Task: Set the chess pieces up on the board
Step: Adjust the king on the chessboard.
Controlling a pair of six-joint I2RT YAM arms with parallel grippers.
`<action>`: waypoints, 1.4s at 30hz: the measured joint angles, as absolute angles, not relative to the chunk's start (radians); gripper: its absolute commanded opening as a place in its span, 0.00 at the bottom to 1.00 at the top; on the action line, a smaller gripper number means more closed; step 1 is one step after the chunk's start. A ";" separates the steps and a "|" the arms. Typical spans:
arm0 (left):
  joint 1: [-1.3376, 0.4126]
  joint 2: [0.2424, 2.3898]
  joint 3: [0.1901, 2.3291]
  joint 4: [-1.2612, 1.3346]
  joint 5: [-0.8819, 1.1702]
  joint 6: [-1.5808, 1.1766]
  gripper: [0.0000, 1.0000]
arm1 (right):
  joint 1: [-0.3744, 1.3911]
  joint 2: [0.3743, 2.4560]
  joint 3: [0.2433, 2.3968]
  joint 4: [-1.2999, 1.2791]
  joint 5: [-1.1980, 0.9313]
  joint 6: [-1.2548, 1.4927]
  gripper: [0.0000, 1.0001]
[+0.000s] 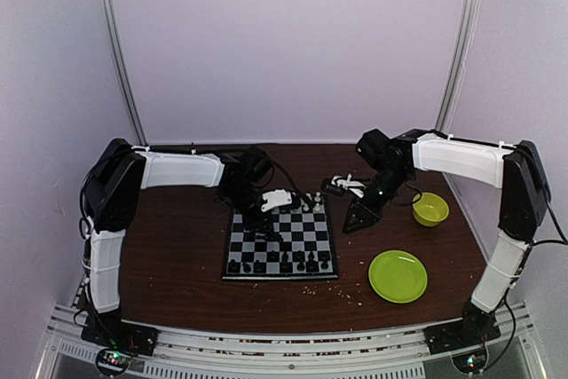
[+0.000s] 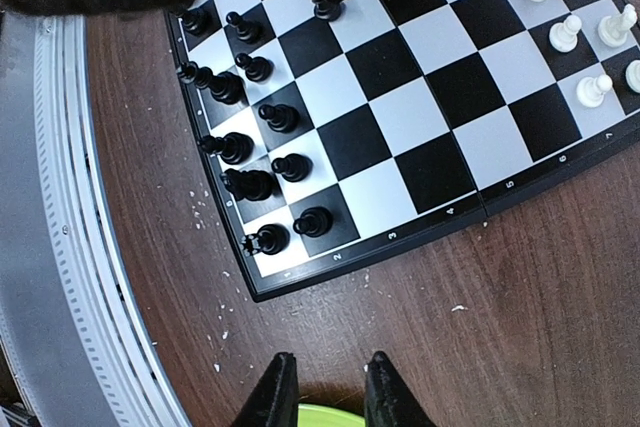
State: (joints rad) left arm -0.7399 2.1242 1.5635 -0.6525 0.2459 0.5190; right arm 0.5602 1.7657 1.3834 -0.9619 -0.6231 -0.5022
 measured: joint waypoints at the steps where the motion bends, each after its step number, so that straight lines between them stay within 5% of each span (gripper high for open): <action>1: -0.741 2.124 1.563 -0.653 0.242 0.519 0.28 | 0.560 1.767 1.383 -0.962 -0.625 -0.502 0.24; 6: -0.744 2.117 1.558 -0.656 0.210 0.525 0.35 | 0.560 1.773 1.383 -0.968 -0.629 -0.503 0.24; 42: -0.748 2.143 1.638 -0.719 0.198 0.579 0.42 | 0.560 1.792 1.399 -0.994 -0.640 -0.518 0.24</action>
